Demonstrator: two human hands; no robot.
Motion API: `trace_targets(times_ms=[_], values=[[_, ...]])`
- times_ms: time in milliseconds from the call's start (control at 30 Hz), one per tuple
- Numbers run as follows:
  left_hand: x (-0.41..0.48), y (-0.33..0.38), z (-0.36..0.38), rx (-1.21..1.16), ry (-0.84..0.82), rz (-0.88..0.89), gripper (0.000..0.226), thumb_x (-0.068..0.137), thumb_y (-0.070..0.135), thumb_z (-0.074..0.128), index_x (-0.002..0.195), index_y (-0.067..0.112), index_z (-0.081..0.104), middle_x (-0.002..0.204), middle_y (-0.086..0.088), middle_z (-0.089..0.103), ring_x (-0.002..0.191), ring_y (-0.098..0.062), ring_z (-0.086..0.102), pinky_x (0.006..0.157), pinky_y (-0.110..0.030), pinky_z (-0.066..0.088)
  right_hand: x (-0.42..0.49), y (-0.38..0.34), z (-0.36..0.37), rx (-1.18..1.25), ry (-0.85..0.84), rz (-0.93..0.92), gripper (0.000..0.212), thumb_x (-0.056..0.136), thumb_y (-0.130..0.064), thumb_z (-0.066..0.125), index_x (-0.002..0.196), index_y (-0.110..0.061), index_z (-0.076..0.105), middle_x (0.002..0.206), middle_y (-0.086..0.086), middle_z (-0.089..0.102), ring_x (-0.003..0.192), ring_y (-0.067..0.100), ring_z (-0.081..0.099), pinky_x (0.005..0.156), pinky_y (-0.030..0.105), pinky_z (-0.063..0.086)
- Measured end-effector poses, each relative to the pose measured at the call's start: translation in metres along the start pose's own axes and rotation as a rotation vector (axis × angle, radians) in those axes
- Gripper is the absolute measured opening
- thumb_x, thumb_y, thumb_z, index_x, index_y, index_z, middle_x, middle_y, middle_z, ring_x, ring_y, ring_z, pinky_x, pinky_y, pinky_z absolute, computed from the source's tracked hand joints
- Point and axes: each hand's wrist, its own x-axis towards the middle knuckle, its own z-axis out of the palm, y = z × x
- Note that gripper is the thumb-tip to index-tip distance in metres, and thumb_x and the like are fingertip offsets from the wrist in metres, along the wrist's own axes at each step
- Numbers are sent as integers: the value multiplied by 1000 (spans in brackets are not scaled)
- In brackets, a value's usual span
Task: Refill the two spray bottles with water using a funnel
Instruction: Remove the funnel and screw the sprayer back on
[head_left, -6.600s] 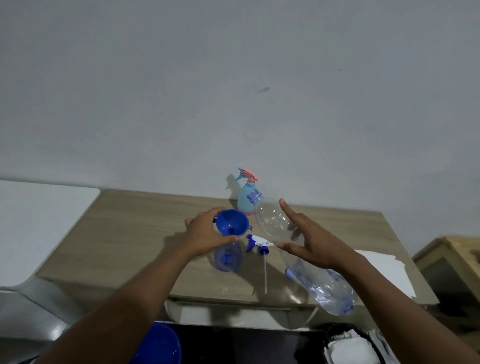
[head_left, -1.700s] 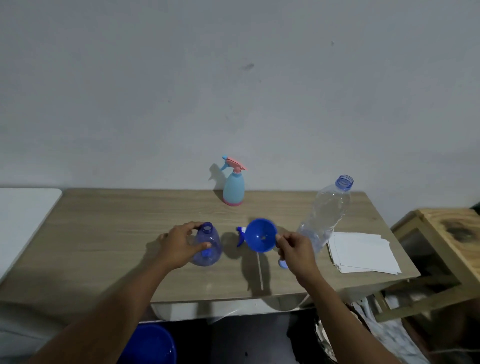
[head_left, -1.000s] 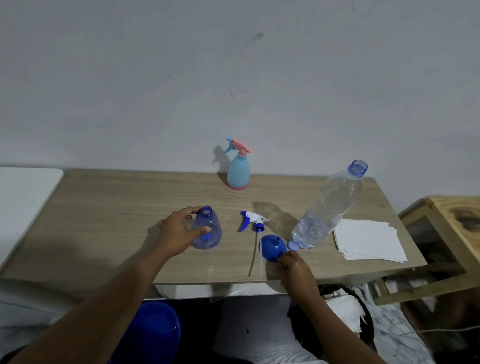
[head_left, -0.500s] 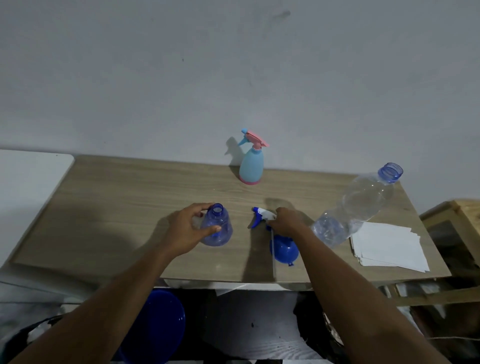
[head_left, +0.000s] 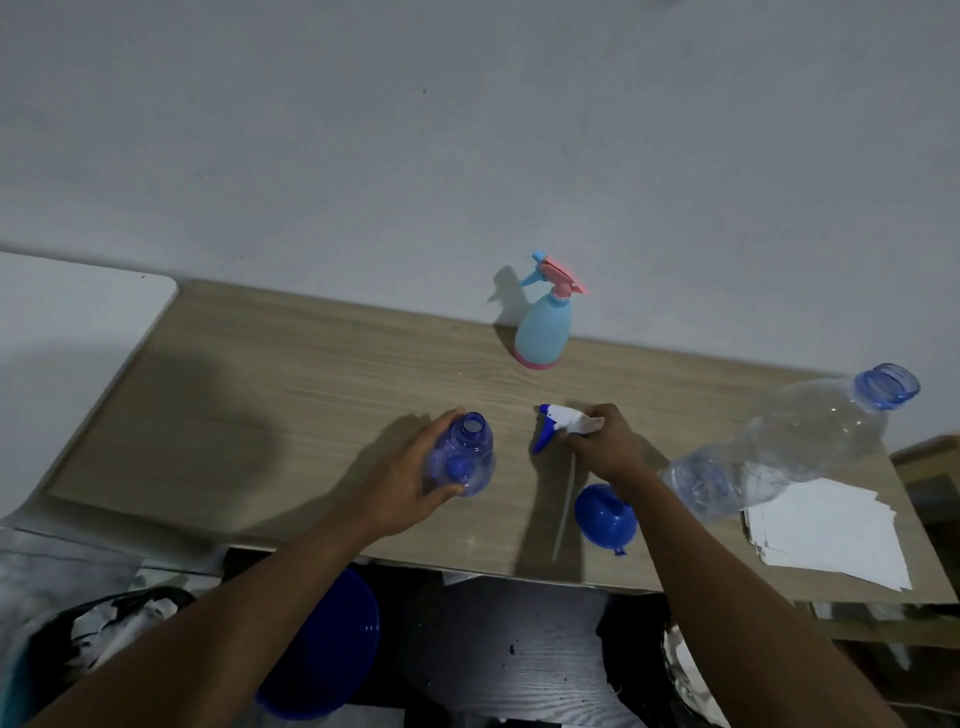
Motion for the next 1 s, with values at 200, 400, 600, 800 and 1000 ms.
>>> trace_targets(times_ms=[200,400,600,800,1000], values=[[3,-10,10,-42,19,16,84,83,16,79,151,24,30,144,31,38,131,5,44,104,-17,43,1,1,-6,379,-26,79,34,90,-11,69,117,-16,49,99,18,67,79,20,59,72,40,50],[3,-10,21,-181,69,-77,84,83,8,78,151,23,32,140,27,47,123,-1,54,101,-20,48,-7,-9,-15,439,94,-95,37,89,0,64,107,-27,47,107,22,70,77,22,61,65,35,48],[1,4,18,-206,84,-90,87,82,7,78,153,27,31,142,17,51,121,-1,55,96,-19,49,-29,-43,-37,402,188,-435,42,89,-3,69,117,-21,45,109,16,66,86,21,64,71,28,52],[0,33,7,-113,70,-25,90,83,18,78,143,60,26,133,27,51,114,-4,55,98,-32,52,-67,-118,-80,554,212,-706,40,90,-6,70,120,-15,45,99,22,70,80,28,65,68,36,51],[-8,78,-4,-84,14,35,76,91,22,70,137,65,26,121,41,54,106,2,57,90,-20,52,-107,-175,-124,640,172,-807,41,92,-7,68,124,-11,44,98,16,75,83,29,69,78,34,52]])
